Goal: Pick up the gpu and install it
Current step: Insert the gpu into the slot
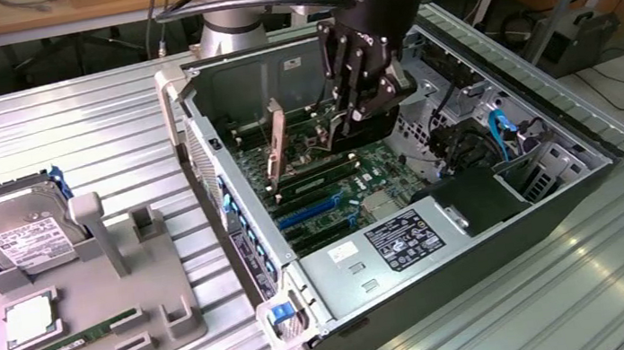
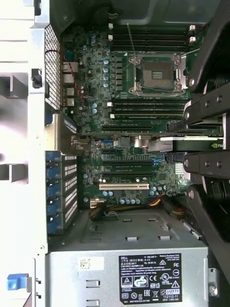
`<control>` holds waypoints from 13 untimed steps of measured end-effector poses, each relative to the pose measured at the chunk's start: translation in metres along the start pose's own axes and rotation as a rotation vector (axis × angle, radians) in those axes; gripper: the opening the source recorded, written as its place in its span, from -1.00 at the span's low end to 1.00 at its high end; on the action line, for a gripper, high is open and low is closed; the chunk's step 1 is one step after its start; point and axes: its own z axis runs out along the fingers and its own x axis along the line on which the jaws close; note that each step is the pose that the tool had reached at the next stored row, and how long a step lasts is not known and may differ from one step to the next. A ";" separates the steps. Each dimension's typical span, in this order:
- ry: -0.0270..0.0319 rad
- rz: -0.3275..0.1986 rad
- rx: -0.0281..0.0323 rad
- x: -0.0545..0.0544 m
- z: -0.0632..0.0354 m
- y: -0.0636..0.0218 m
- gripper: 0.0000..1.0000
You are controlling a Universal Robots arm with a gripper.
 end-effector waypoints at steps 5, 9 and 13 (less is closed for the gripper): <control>0.0000 0.000 0.0031 -0.002 0.0061 0.0022 -0.47; 0.0000 0.000 0.0080 -0.006 0.0113 0.0048 -0.47; 0.0014 0.000 0.0143 -0.008 0.0162 0.0050 -0.47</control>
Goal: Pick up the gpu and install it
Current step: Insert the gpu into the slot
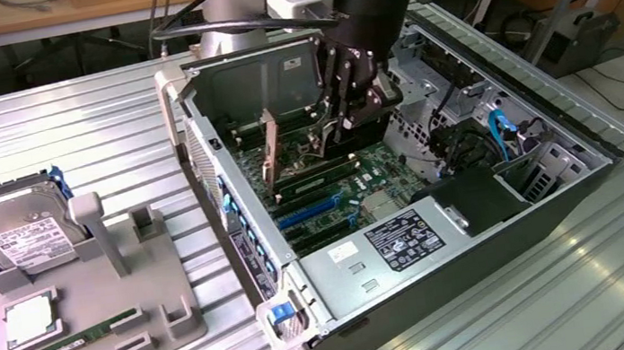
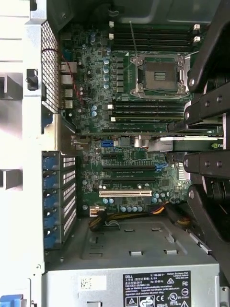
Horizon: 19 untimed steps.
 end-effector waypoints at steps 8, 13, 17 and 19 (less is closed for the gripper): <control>0.0019 0.000 0.0033 0.000 0.0045 0.0005 -0.47; 0.0018 0.000 0.0047 -0.001 0.0133 0.0015 -0.47; 0.0020 0.000 0.0050 -0.001 0.0153 0.0017 -0.47; 0.0019 0.000 0.0051 -0.001 0.0154 0.0018 -0.47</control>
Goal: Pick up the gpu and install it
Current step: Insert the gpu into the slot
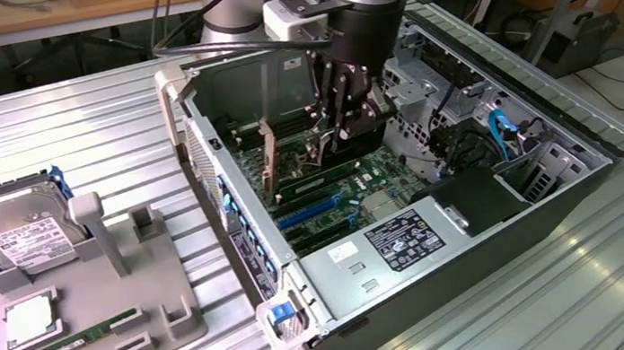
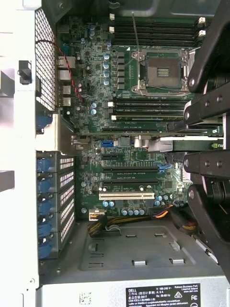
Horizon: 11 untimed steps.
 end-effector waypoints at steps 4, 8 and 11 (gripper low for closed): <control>0.0000 0.000 0.0000 0.000 0.0000 0.0000 -0.47; -0.0001 0.000 0.0000 0.000 0.0000 0.0000 -0.47; 0.0000 0.000 0.0000 0.000 0.0001 0.0001 -0.47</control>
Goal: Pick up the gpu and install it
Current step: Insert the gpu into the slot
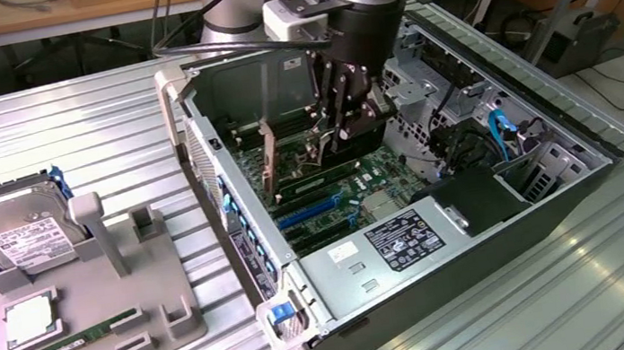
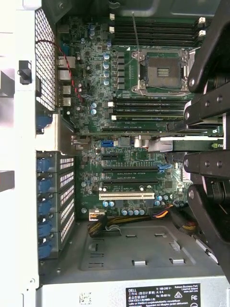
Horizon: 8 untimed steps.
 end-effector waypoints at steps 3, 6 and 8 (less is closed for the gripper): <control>-0.0001 0.000 0.0004 0.000 0.0055 0.0025 -0.47; 0.0000 0.000 0.0003 0.000 0.0113 0.0070 -0.47; -0.0001 0.000 0.0003 0.000 0.0163 0.0108 -0.47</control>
